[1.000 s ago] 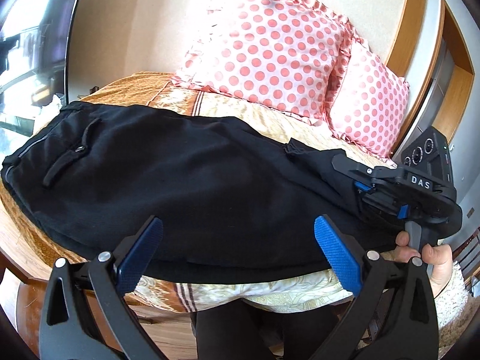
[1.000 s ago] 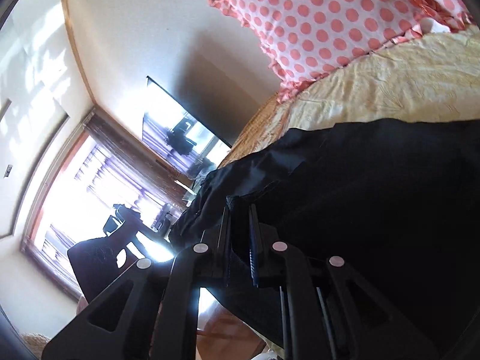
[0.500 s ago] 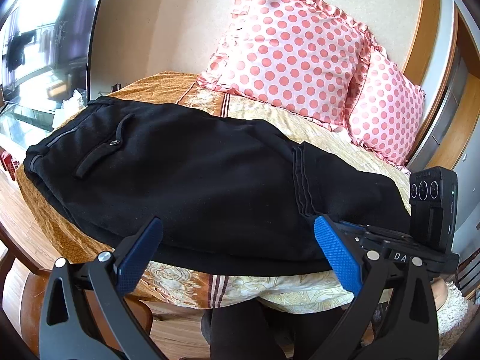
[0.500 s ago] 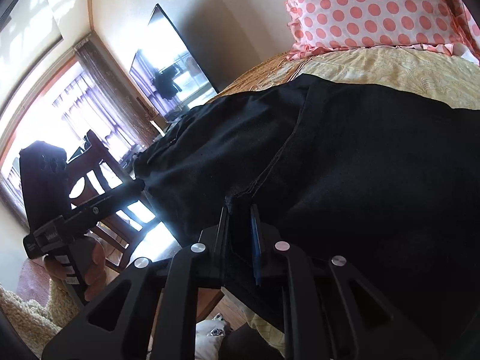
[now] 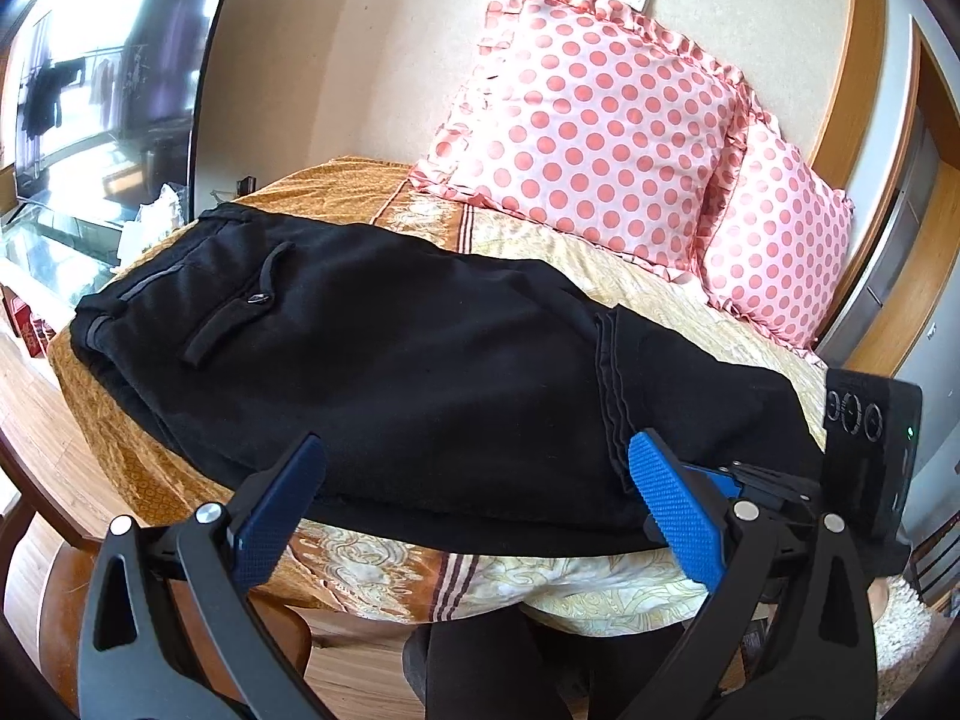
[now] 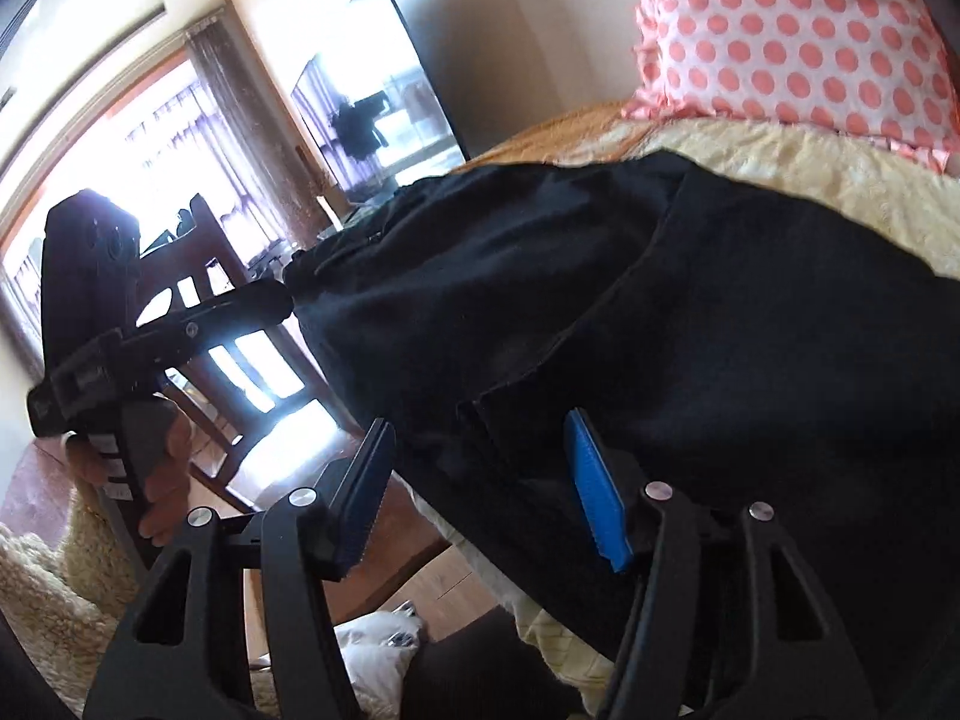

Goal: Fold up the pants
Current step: 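Open the right gripper to release the folded leg, then grasp the folded pants end with the left gripper and lift it, then fold the held pants end over onto the waistband and open the left gripper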

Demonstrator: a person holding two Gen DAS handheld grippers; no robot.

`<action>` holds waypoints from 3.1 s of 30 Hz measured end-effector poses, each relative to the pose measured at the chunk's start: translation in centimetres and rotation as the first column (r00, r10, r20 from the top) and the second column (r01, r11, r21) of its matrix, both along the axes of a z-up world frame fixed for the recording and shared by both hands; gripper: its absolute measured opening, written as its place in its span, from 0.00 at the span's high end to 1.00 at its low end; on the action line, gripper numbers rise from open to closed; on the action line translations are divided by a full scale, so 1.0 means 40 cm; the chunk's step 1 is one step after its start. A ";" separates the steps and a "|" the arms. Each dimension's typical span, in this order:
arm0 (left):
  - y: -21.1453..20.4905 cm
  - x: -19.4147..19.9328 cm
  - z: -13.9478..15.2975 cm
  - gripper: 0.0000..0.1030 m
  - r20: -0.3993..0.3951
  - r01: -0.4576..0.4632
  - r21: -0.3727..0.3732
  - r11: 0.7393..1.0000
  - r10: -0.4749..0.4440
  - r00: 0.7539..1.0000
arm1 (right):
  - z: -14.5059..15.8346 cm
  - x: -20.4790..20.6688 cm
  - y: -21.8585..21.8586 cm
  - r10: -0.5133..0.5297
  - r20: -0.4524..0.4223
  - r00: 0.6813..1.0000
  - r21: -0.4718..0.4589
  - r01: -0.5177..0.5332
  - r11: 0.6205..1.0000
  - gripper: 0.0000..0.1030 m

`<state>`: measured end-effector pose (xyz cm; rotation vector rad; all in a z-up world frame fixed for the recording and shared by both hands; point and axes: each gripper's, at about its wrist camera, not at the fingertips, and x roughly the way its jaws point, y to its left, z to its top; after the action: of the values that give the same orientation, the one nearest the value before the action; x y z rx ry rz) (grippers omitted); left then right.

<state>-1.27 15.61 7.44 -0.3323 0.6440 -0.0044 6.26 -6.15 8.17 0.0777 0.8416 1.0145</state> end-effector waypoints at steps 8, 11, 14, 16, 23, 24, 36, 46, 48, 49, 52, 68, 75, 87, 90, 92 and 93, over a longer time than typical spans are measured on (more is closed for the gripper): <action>0.136 -0.045 0.015 0.02 -0.003 -0.127 -0.072 0.989 0.127 0.992 | 0.002 -0.032 0.037 0.030 0.098 0.995 -0.041 -0.027 0.999 0.35; 0.217 -0.054 0.006 0.02 -0.022 -0.181 -0.150 0.972 0.180 0.983 | 0.006 -0.030 0.029 0.020 0.079 0.997 -0.024 -0.018 1.000 0.34; 0.297 -0.050 -0.013 0.02 -0.048 -0.226 -0.237 0.945 0.221 0.974 | 0.004 -0.025 0.018 0.003 0.068 0.998 -0.020 -0.002 1.000 0.31; 0.343 -0.038 -0.030 0.02 -0.072 -0.246 -0.308 0.919 0.236 0.969 | 0.003 -0.023 0.013 -0.003 0.054 0.999 -0.009 0.003 1.000 0.31; 0.435 0.008 -0.082 0.03 -0.131 -0.259 -0.506 0.823 0.223 0.966 | 0.005 -0.031 0.010 0.001 0.057 0.998 -0.011 0.000 1.000 0.28; 0.439 0.008 -0.089 0.03 -0.137 -0.263 -0.517 0.815 0.225 0.965 | 0.006 -0.031 0.010 0.001 0.056 0.998 -0.010 -0.001 1.000 0.27; 0.420 0.034 -0.104 0.03 -0.131 -0.227 -0.566 0.793 0.185 0.974 | 0.000 -0.022 0.009 0.001 0.047 0.999 0.006 -0.001 1.000 0.25; 0.433 0.039 -0.124 0.16 -0.116 -0.239 -0.621 0.747 0.214 0.970 | -0.001 -0.023 0.006 -0.003 0.048 0.999 0.013 0.003 1.000 0.24; 0.442 0.037 -0.131 0.19 -0.117 -0.247 -0.633 0.734 0.225 0.967 | -0.002 -0.024 0.004 -0.006 0.047 0.999 0.015 0.006 1.000 0.24; 0.447 0.036 -0.134 0.22 -0.120 -0.252 -0.639 0.727 0.229 0.966 | -0.002 -0.023 0.004 -0.007 0.047 0.999 0.016 0.007 1.000 0.24; 0.460 0.040 -0.143 0.34 -0.138 -0.278 -0.646 0.711 0.250 0.958 | -0.002 -0.023 0.002 -0.010 0.046 0.999 0.020 0.010 1.000 0.24; 0.435 0.056 -0.103 0.88 -0.126 -0.358 -0.512 0.781 0.344 0.930 | 0.011 -0.032 -0.080 -0.073 0.042 0.996 0.073 0.070 0.995 0.19; 0.304 0.112 0.075 0.89 -0.018 -0.251 -0.305 0.919 0.258 0.966 | 0.030 -0.027 -0.196 -0.196 0.048 0.979 0.103 0.190 0.976 0.08; -0.154 0.286 0.243 0.89 0.051 0.134 -0.030 0.991 -0.133 0.990 | 0.024 -0.031 -0.435 -0.431 0.023 0.902 0.158 0.423 0.893 0.07; -0.283 0.315 0.245 0.89 0.049 0.244 -0.025 0.969 -0.243 0.969 | 0.026 -0.046 -0.485 -0.479 0.027 0.877 0.165 0.469 0.868 0.07; -0.379 0.324 0.230 0.89 0.051 0.322 -0.031 0.946 -0.320 0.946 | 0.024 -0.059 -0.522 -0.513 0.020 0.858 0.171 0.503 0.847 0.07; -0.429 0.325 0.216 0.89 0.045 0.365 -0.035 0.930 -0.364 0.930 | 0.021 -0.065 -0.541 -0.533 0.014 0.846 0.173 0.523 0.834 0.07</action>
<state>11.71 -1.57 16.06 -0.2486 0.6612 -0.3807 3.66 -27.81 9.00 0.3989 0.6249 0.5518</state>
